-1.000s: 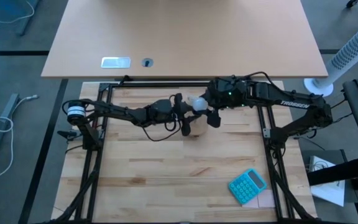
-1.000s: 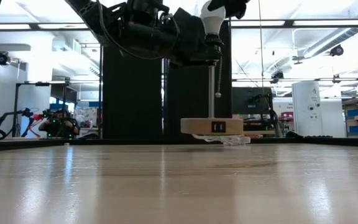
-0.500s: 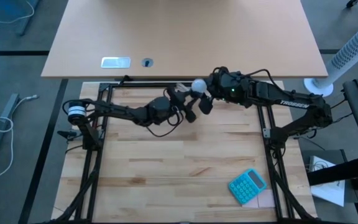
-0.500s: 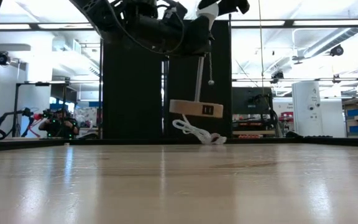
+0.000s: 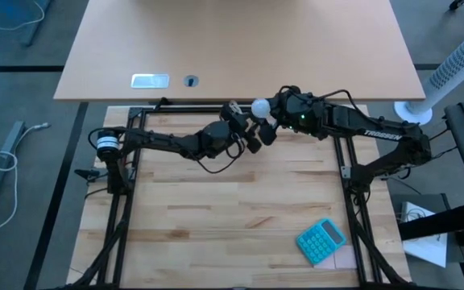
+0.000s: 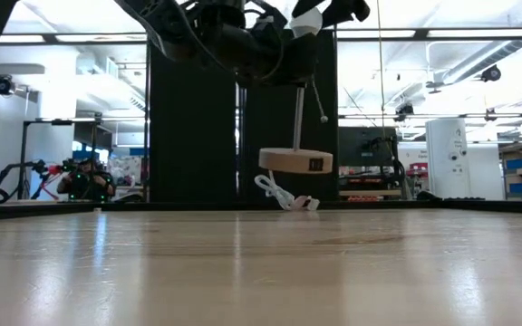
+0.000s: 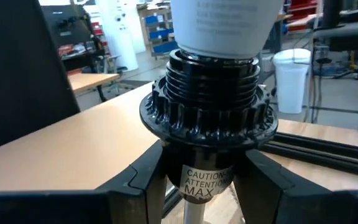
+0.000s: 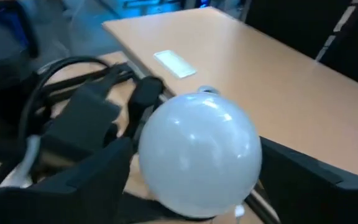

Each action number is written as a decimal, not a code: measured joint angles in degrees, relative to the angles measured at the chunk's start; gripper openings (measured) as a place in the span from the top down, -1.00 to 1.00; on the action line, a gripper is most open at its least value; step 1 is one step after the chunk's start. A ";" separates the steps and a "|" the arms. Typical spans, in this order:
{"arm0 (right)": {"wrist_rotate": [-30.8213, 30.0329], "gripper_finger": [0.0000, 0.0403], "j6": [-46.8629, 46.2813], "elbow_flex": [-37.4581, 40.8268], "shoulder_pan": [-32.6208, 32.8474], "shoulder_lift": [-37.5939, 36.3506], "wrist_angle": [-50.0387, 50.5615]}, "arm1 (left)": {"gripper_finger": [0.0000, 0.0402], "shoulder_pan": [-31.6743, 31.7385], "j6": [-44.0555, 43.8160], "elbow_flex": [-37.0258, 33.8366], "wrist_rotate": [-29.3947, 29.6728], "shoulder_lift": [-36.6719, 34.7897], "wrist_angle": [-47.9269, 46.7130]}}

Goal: Screw lightbulb
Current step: Insert the lightbulb into the lamp

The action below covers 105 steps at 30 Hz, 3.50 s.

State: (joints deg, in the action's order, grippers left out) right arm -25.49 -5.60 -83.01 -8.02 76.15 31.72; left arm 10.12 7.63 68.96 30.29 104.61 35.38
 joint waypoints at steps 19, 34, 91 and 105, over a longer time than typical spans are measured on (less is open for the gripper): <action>30.63 -0.88 16.66 -0.06 0.73 -8.84 7.25 | 0.30 -0.01 -4.12 -6.77 -46.74 -2.55 -0.34; 40.59 -0.88 17.15 -0.08 0.80 -2.22 7.75 | 0.30 -0.71 -6.70 -6.77 -50.83 -2.82 -0.01; -4.28 -0.37 -2.23 -0.06 0.77 1.91 -1.61 | 0.30 -1.48 10.30 0.31 3.16 -2.94 -5.03; 22.83 -0.89 4.36 -0.04 1.45 -4.85 7.75 | 0.30 -1.54 1.60 -4.46 -23.91 -5.98 -15.00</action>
State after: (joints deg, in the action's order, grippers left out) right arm -2.66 -1.24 -83.05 -6.56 71.30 39.47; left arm 8.58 9.24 64.50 6.38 98.63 20.38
